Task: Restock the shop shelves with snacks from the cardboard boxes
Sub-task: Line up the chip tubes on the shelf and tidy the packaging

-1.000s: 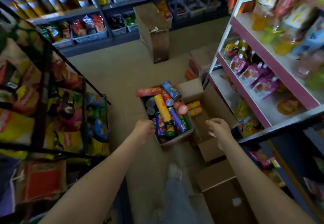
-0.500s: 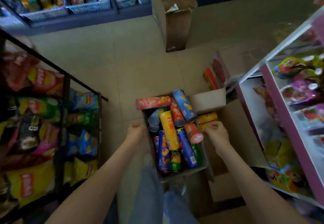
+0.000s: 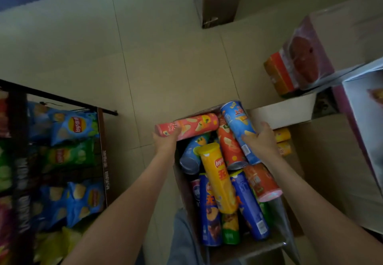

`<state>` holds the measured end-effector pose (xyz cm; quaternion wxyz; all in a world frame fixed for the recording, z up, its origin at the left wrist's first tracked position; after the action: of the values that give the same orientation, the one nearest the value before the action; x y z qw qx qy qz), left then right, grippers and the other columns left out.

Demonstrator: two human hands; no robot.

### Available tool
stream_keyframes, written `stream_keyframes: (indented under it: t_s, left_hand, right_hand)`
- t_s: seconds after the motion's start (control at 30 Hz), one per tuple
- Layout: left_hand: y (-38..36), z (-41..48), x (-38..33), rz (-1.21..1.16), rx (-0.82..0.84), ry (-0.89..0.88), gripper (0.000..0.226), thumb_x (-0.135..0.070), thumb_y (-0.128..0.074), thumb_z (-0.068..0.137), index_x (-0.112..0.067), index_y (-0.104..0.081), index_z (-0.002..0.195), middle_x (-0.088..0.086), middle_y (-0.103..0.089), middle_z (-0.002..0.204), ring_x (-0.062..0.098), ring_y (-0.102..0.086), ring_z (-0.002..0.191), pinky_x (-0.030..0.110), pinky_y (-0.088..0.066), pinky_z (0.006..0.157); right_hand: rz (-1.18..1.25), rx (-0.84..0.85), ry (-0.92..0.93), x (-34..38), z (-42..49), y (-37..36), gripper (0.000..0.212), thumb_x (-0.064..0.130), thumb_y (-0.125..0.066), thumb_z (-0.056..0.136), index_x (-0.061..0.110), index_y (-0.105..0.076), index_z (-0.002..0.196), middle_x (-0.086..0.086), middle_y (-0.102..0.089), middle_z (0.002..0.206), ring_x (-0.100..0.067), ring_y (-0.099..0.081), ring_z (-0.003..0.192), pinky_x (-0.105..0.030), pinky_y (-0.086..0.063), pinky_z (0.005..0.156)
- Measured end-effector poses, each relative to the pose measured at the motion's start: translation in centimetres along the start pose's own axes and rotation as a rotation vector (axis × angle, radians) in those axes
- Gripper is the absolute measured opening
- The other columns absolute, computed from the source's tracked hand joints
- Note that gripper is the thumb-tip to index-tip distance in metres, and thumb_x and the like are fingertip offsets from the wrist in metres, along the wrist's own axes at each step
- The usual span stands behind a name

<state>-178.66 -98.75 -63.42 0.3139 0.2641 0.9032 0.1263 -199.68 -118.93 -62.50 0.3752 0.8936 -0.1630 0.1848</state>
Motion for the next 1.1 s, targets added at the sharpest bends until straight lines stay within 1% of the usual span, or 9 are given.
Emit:
stream_keyframes:
  t_s: [0.13,0.23,0.33,0.43,0.53,0.7,0.83,0.93,1.1]
  left_hand:
    - [0.0,2.4,1.1,0.047,-0.129,0.065,0.089,-0.052,-0.081,0.066,-0.01,-0.046,0.137,0.011,-0.05,0.136,0.031,-0.049,0.124,0.038,-0.043,0.103]
    - [-0.4,2.6,1.7,-0.161,-0.094,0.129,0.075,-0.038,-0.084,0.069,-0.006,-0.054,0.13,0.001,-0.058,0.123,0.025,-0.058,0.112,0.03,-0.046,0.093]
    - [-0.4,2.2,2.0,-0.367,-0.028,0.173,0.068,-0.032,-0.09,0.059,-0.006,-0.064,0.116,0.01,-0.07,0.112,0.027,-0.068,0.098,0.045,-0.055,0.09]
    - [0.1,1.5,1.4,-0.526,-0.064,0.089,0.059,-0.016,-0.086,0.067,-0.008,-0.055,0.116,0.01,-0.066,0.118,0.026,-0.068,0.1,0.045,-0.056,0.088]
    - [0.4,-0.3,0.0,-0.602,-0.045,-0.056,0.059,-0.004,-0.079,0.074,-0.014,-0.042,0.119,0.005,-0.061,0.117,0.018,-0.066,0.094,0.035,-0.056,0.085]
    - [4.0,-4.3,-2.4,-0.673,-0.022,-0.257,0.066,0.0,-0.076,0.074,-0.018,-0.039,0.125,0.009,-0.056,0.128,0.022,-0.061,0.108,0.032,-0.052,0.092]
    - [6.5,-10.5,-4.3,-0.723,0.094,-0.316,0.065,0.006,-0.069,0.08,-0.019,-0.034,0.128,0.007,-0.058,0.114,0.009,-0.064,0.086,0.024,-0.053,0.078]
    - [7.1,-16.9,-6.3,-0.714,0.207,-0.332,0.073,0.003,-0.074,0.071,-0.015,-0.029,0.124,0.008,-0.058,0.105,0.004,-0.065,0.074,0.023,-0.052,0.074]
    - [5.4,-28.4,-9.4,-0.575,0.604,-0.374,0.023,-0.002,-0.067,0.079,-0.003,-0.058,0.101,0.008,-0.067,0.085,0.015,-0.066,0.075,0.029,-0.057,0.069]
  right_hand:
    - [-0.281,0.068,0.01,-0.3,0.8,-1.9,0.084,0.04,-0.075,0.076,0.005,-0.032,0.139,-0.017,-0.047,0.132,-0.035,-0.048,0.12,-0.047,-0.048,0.093]
    - [-0.338,0.041,0.018,-0.2,1.0,-2.0,0.087,0.04,-0.077,0.074,0.008,-0.028,0.138,-0.018,-0.046,0.13,-0.037,-0.046,0.12,-0.05,-0.047,0.093]
    - [-0.357,0.043,-0.005,-0.2,0.8,-1.6,0.084,0.039,-0.078,0.074,0.006,-0.031,0.136,-0.018,-0.039,0.133,-0.034,-0.04,0.124,-0.046,-0.045,0.094]
    - [-0.36,0.07,-0.031,-0.3,-0.2,-1.4,0.083,0.04,-0.077,0.076,0.003,-0.033,0.135,-0.017,-0.032,0.135,-0.033,-0.038,0.125,-0.04,-0.043,0.091]
    - [-0.257,0.072,-0.059,-0.6,-1.6,-0.8,0.079,0.032,-0.078,0.077,0.0,-0.033,0.133,-0.017,-0.031,0.134,-0.031,-0.047,0.115,-0.034,-0.041,0.076]
    - [0.043,0.025,-0.038,-0.9,-5.6,1.6,0.059,0.018,-0.08,0.073,0.012,-0.035,0.112,-0.011,-0.055,0.111,-0.019,-0.059,0.083,-0.026,-0.045,0.057]
    - [0.197,-0.051,0.039,0.2,-11.2,6.5,0.056,0.012,-0.079,0.075,0.009,-0.039,0.113,-0.006,-0.056,0.102,-0.021,-0.06,0.085,-0.032,-0.049,0.069]
    - [0.265,-0.088,0.077,0.6,-16.1,11.3,0.054,0.012,-0.08,0.072,0.016,-0.039,0.107,-0.004,-0.059,0.1,-0.019,-0.061,0.085,-0.035,-0.049,0.075]
    - [0.332,-0.14,0.099,-0.4,-24.1,19.7,0.056,0.023,-0.085,0.064,0.016,-0.052,0.11,-0.006,-0.064,0.108,-0.021,-0.066,0.092,-0.045,-0.056,0.083]
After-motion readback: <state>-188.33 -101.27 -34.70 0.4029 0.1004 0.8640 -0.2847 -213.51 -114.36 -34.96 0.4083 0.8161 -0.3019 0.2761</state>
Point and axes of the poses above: each hand's wrist, its own z-axis towards the middle knuckle, its own y-axis out of the back of the hand, x = y × z, the point moved 5 cm from there along z, towards the middle knuckle
